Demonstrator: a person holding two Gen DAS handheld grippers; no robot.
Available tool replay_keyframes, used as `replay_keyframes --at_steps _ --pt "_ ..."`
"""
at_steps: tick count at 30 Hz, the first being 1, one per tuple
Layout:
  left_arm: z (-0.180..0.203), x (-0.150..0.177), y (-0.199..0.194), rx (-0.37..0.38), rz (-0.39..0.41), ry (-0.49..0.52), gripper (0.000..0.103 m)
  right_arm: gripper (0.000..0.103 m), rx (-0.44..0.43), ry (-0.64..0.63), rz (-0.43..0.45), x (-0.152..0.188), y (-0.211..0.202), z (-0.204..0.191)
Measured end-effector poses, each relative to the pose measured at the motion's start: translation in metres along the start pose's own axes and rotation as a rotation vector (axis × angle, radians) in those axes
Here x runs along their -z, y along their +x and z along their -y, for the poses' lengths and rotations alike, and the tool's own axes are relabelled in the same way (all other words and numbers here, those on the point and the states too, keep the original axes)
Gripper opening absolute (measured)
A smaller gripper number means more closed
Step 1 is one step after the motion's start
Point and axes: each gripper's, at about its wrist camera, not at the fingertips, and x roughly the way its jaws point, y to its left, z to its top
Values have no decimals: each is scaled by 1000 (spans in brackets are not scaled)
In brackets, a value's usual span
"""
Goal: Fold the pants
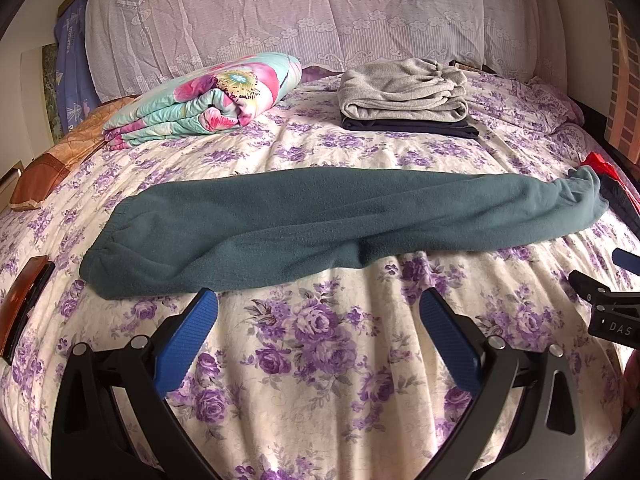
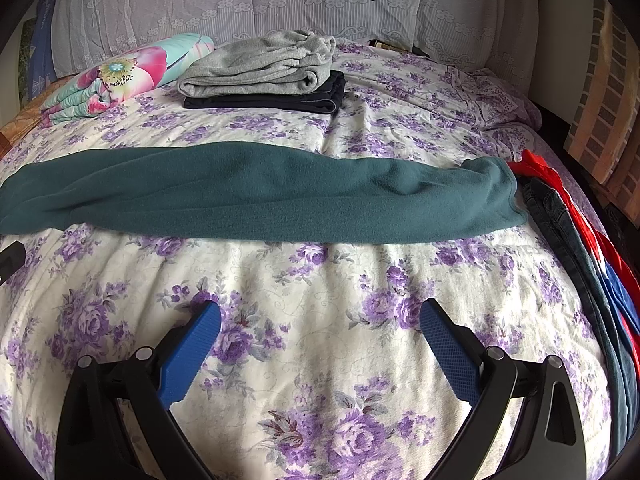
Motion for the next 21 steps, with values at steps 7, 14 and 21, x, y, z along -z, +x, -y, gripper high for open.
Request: replay_keyframes --at_steps 7,14,21 --pt "0 0 0 1 -2 -1 98 100 0 0 -1 1 4 0" --pt "-18 -1 17 32 -121 -59 98 100 -4 7 -29 3 10 1" --pt "-49 15 34 217 -253 -100 98 100 -123 103 -98 8 18 20"
